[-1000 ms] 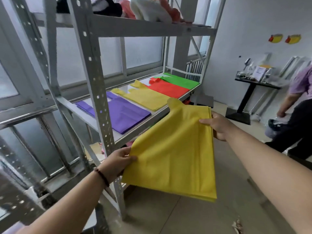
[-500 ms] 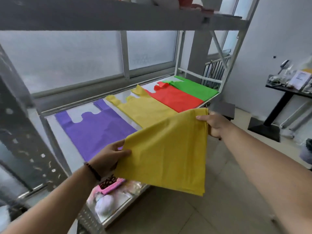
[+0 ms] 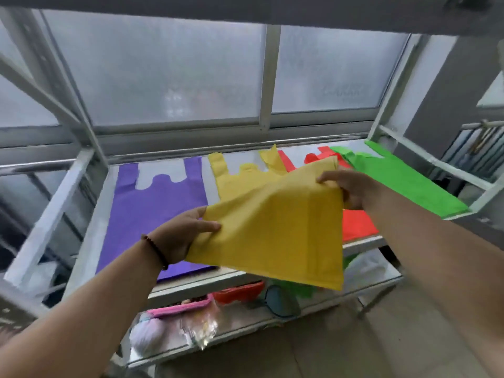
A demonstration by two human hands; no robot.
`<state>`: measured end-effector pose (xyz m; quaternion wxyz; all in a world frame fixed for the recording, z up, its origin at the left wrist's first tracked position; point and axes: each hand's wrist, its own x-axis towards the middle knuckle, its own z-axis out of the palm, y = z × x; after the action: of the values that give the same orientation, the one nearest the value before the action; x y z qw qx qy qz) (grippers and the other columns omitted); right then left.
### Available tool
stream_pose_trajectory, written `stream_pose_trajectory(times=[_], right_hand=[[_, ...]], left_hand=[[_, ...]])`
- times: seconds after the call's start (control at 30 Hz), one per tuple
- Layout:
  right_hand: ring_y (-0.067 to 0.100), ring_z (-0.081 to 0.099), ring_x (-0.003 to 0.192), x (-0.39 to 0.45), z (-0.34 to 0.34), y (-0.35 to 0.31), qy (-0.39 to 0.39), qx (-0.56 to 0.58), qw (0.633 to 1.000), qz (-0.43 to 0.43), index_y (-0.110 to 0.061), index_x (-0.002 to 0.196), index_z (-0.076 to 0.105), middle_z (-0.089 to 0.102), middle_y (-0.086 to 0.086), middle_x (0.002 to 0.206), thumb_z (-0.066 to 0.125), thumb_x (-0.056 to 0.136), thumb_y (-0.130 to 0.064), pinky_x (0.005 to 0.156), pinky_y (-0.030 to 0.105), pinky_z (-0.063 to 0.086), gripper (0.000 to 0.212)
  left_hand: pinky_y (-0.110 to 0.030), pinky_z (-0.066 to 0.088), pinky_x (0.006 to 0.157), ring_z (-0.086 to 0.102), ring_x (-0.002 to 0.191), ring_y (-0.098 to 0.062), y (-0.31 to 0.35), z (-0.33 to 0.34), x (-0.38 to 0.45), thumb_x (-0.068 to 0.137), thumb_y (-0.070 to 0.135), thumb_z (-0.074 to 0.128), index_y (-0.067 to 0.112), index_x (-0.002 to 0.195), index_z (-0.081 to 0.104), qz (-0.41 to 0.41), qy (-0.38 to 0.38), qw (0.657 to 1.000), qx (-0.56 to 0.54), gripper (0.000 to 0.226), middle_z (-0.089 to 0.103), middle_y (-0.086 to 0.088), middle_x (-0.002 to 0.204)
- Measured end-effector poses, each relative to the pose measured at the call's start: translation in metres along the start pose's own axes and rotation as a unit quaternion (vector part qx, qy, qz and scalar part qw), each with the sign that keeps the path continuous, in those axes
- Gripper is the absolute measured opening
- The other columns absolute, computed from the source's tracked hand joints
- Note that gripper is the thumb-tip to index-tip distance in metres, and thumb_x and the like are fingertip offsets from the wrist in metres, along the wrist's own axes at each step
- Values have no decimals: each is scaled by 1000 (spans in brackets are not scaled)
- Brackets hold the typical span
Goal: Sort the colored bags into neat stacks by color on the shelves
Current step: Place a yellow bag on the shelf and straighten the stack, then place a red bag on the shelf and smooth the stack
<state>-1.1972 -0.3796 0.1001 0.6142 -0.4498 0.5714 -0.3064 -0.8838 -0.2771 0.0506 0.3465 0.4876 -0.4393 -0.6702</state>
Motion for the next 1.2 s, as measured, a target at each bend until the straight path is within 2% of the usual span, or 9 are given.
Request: stream_pose_trajectory(times=[0.13, 0.27, 0.37, 0.47, 0.57, 0.63, 0.73, 0.83, 1.2], right_hand=[[13, 66, 46, 51, -18, -61, -80, 33, 994, -65, -19, 124, 42, 69, 1, 55, 61, 78, -3, 45, 26, 55, 53], [22, 70, 70, 91, -32, -96, -124, 66, 979, -148, -14, 128, 45, 71, 9, 89, 75, 64, -13, 60, 37, 58, 71], [15, 69, 57, 123, -34, -74, -141, 18, 983, -116, -13, 113, 53, 72, 3, 73, 48, 90, -5, 50, 29, 57, 25], [10, 59, 35, 157, -29, -15, -91, -90, 992, -5, -12, 89, 55, 63, 3, 54, 48, 91, -1, 43, 23, 50, 14], [22, 52, 47, 189, -27, 40, 4, -178, 982, 54, -13, 71, 48, 47, 9, 69, 61, 83, 0, 51, 31, 38, 21], [27, 59, 80, 195, -24, 58, 39, -186, 981, 31, -6, 86, 57, 57, 15, 93, 62, 81, 4, 68, 36, 48, 12], [26, 58, 100, 203, -23, 64, 66, -211, 975, -23, 1, 132, 47, 57, 16, 118, 59, 82, 5, 81, 32, 46, 51], [29, 62, 102, 206, -24, 60, 84, -273, 956, -72, -8, 130, 51, 62, 15, 122, 59, 80, 0, 91, 39, 52, 51], [32, 44, 129, 172, -17, 27, 35, -516, 826, -224, -3, 136, 46, 49, 19, 139, 56, 85, -12, 106, 37, 37, 53]], left_hand=[[-22, 57, 54, 70, 64, -6, 40, 30, 28, 87, -3, 54, 20, 121, 51, 124, 128, 984, 1, 41, 75, 9, 78], [-22, 57, 56, 69, 70, -5, 59, 35, 52, 83, 4, 61, 30, 135, 37, 209, 226, 950, 49, 63, 70, 10, 93], [-16, 55, 56, 68, 71, -4, 33, 40, 77, 87, 0, 57, 24, 133, 42, 142, 266, 951, 74, 53, 63, 2, 104], [-12, 50, 50, 62, 47, 1, -22, 49, 107, 88, 0, 55, 9, 107, 57, 0, 334, 941, 48, 21, 62, -4, 87], [-31, 51, 76, 61, 72, -19, -74, 52, 126, 85, 2, 58, -4, 105, 63, -67, 404, 910, 62, 21, 63, -6, 80], [-40, 52, 86, 63, 86, -25, -86, 57, 129, 83, 6, 58, 5, 101, 65, -76, 441, 891, 80, 19, 66, -10, 91], [-35, 52, 80, 62, 85, -26, -86, 62, 129, 84, 9, 58, 6, 117, 60, -70, 479, 868, 112, 33, 64, -10, 94], [-33, 48, 76, 57, 81, -25, -84, 65, 131, 85, 9, 58, 5, 120, 59, -64, 508, 846, 150, 35, 61, -8, 85], [-35, 38, 102, 45, 128, -28, -33, 62, 113, 88, 23, 56, 6, 137, 42, -69, 468, 799, 371, 53, 47, -15, 138]])
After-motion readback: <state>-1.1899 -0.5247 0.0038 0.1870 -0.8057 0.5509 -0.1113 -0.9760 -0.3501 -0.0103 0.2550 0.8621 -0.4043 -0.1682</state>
